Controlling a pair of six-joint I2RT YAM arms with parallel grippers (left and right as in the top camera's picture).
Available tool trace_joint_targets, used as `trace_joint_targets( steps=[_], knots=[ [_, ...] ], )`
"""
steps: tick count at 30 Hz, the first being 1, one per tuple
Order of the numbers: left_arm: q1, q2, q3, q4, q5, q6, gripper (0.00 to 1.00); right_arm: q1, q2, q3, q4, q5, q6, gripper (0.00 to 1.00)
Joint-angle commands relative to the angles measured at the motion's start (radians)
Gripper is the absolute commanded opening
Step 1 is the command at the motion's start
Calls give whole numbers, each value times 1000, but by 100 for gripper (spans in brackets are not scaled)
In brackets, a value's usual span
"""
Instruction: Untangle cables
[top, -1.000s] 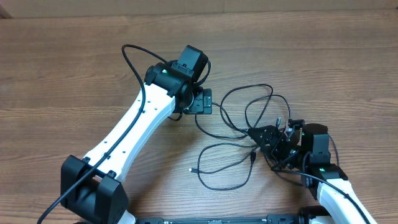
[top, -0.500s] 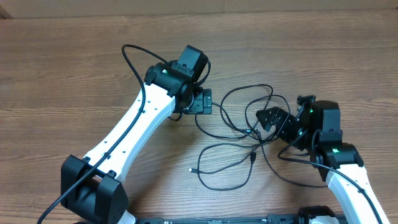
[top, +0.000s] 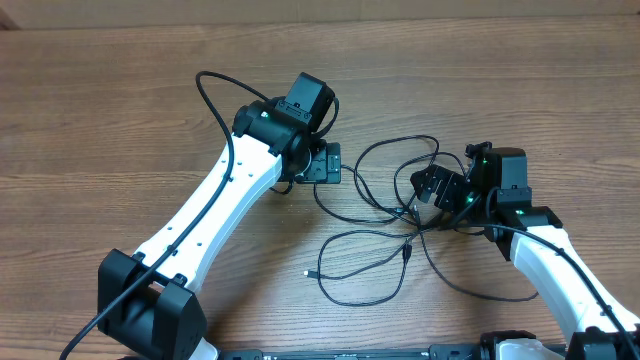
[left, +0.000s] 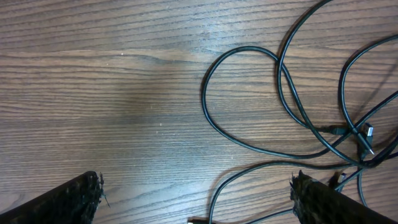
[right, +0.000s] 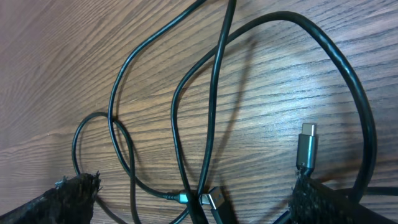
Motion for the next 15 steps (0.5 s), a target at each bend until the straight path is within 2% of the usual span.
trace_joint_targets(
  steps=[1, 15],
  knots=[
    [3, 7, 13, 2, -10, -21, 100, -2, 5, 19, 10, 29, -15, 100],
    [3, 7, 13, 2, -10, -21, 100, -2, 25, 19, 18, 47, -45, 100]
  ],
)
